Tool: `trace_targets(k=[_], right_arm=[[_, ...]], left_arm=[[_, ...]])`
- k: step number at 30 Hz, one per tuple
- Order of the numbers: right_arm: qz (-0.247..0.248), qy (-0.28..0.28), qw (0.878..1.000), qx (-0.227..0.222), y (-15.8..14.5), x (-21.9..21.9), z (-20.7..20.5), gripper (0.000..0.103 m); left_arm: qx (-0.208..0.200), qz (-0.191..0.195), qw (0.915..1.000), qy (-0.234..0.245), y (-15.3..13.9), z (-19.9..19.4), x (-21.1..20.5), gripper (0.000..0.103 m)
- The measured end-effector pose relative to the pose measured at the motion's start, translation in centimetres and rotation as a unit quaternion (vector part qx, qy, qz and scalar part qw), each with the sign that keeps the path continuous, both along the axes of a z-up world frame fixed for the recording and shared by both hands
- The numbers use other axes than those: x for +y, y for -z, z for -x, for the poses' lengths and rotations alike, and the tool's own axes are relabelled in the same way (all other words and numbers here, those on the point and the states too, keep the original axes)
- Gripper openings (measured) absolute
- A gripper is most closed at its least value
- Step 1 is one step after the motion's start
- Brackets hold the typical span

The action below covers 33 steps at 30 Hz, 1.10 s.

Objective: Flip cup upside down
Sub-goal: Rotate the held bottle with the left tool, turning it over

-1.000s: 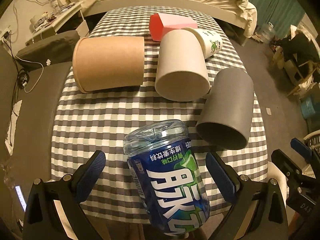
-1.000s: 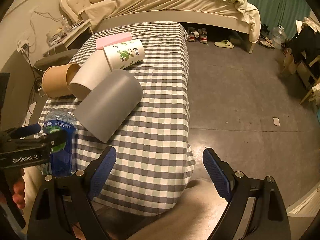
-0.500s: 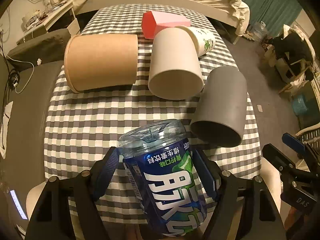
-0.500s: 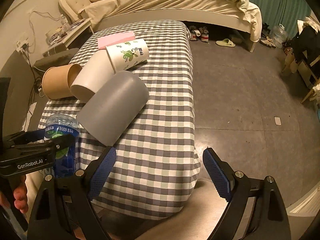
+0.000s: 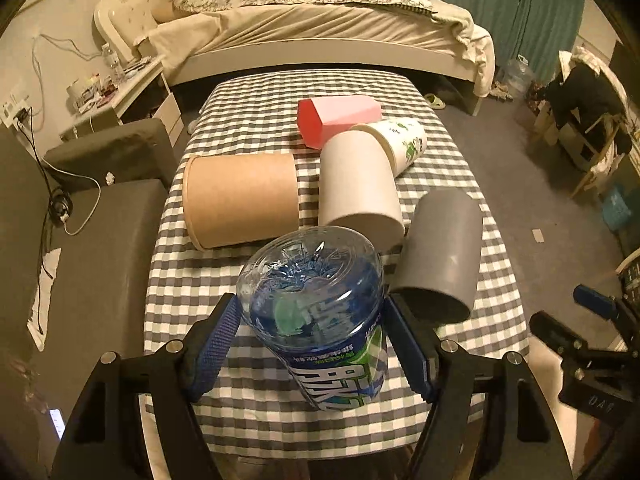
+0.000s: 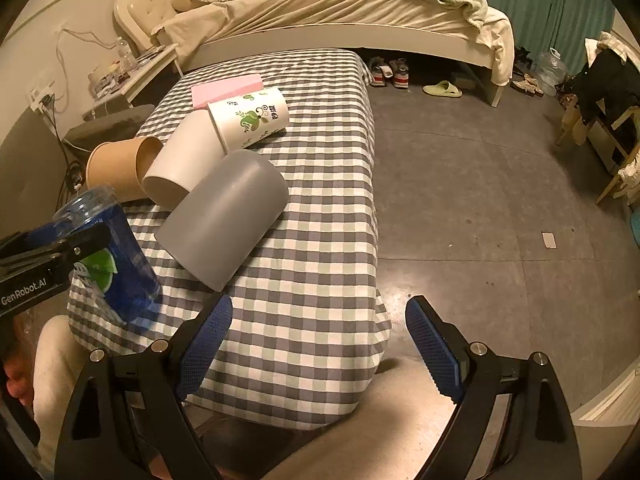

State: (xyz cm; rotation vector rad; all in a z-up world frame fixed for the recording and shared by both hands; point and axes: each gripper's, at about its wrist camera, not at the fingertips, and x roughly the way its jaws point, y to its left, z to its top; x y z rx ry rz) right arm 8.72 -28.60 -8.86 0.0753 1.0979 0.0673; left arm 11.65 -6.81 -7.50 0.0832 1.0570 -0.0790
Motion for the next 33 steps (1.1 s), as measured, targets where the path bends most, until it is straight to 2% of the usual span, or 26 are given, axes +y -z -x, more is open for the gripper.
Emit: trace_targets(k=[3, 6, 11, 16, 18, 25, 33], right_arm=[[0.002, 0.003, 1.0, 0.0, -0.1, -0.2, 0.1, 0.088], [0.002, 0.005, 1.0, -0.003, -0.3, -0.4, 0.2, 0.088], [0.001, 0.008, 1.0, -0.006, -0.6, -0.6, 0.3, 0.088], [0.0, 0.009, 1.0, -0.003, -0.4, -0.6, 0.4, 0.088], [0.001, 0.009, 1.0, -0.003, -0.4, -0.7, 0.5, 0.088], [0.003, 0.017, 1.0, 0.0, -0.3, -1.0, 0.4, 0.088], [0.01, 0.009, 1.0, 0.005, -0.2, -0.4, 0.2, 0.088]], left_arm=[[-0.006, -0.006, 0.9999, 0.013, 0.1, 0.9, -0.5, 0.075], [0.005, 0.005, 0.9998, 0.02, 0.8, 1.8, -0.6, 0.075], [0.028, 0.024, 0.9987, 0.034, 2.8, 2.7, -1.2, 0.075], [0.039, 0.024, 0.9985, 0.03, 4.7, 2.6, -1.4, 0.075], [0.03, 0.03, 0.9985, 0.033, 4.7, 2.6, -1.4, 0.07], [-0.021, 0.014, 0.999, 0.038, 3.5, 1.8, -1.6, 0.07], [-0.045, 0.011, 0.9982, 0.039, 3.1, 0.7, -1.3, 0.069]])
